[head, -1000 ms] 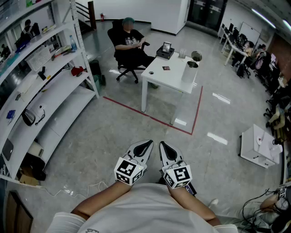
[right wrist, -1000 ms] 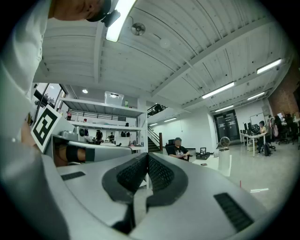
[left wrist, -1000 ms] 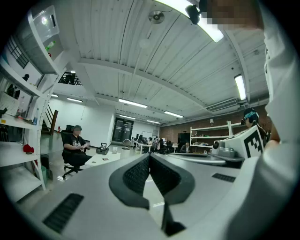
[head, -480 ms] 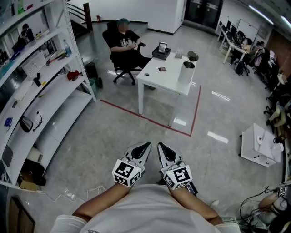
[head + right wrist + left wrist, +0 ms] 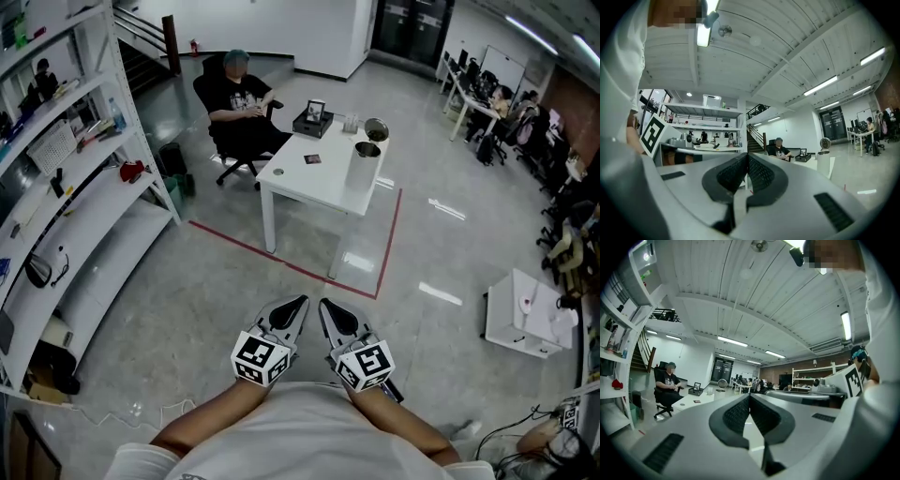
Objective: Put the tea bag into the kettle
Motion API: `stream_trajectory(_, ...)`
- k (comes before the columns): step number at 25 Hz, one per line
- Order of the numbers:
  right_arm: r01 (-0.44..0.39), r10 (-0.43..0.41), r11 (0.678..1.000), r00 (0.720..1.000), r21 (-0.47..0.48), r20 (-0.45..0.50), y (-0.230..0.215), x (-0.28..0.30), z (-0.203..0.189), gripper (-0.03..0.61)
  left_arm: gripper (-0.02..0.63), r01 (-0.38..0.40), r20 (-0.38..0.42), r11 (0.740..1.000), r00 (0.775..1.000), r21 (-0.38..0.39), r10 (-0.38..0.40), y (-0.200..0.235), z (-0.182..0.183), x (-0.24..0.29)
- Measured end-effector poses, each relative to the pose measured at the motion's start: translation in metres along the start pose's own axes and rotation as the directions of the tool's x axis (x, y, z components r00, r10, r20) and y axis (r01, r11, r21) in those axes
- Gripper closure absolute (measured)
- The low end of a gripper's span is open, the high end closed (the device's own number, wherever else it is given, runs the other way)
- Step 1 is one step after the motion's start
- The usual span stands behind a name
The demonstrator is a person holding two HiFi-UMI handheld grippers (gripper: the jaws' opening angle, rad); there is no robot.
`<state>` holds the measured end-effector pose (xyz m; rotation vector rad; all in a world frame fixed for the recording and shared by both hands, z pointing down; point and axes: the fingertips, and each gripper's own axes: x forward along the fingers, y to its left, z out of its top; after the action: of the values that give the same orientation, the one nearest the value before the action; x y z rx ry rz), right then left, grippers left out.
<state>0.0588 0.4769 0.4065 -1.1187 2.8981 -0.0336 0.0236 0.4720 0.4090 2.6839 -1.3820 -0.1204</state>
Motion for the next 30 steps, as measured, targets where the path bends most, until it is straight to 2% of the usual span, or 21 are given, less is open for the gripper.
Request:
stream_trajectory(3, -0.021, 0.021, 1.000, 1.000, -0.003, -0.012, -0.025, -0.007, -0.002, 0.568, 0.603, 0.006, 0.003, 1.000, 1.000, 0.003, -0.006, -0.016, -0.004, 0.028)
stream_trajectory(6, 0.016, -0.015, 1.000, 1.000, 0.022, -0.016, -0.055, -0.012, -0.007, 0.568, 0.603, 0.033, -0.008, 0.999, 0.999, -0.025, -0.033, -0.026, -0.006, 0.053)
stream_trajectory(14, 0.046, -0.046, 0.997, 0.999, 0.058, -0.011, -0.096, -0.014, -0.015, 0.568, 0.603, 0.063, -0.030, 0.997, 0.997, -0.039, -0.065, -0.024, -0.013, 0.098)
stream_trajectory(22, 0.105, -0.105, 0.993, 0.994, 0.060, -0.010, -0.138, 0.006, -0.017, 0.568, 0.603, 0.112, -0.044, 0.993, 0.993, -0.044, -0.114, -0.004, -0.019, 0.147)
stream_trajectory(30, 0.136, -0.135, 0.988, 0.991, 0.075, -0.027, -0.166, 0.072, -0.029, 0.568, 0.603, 0.129, -0.063, 0.990, 0.989, -0.064, -0.132, 0.061, -0.021, 0.183)
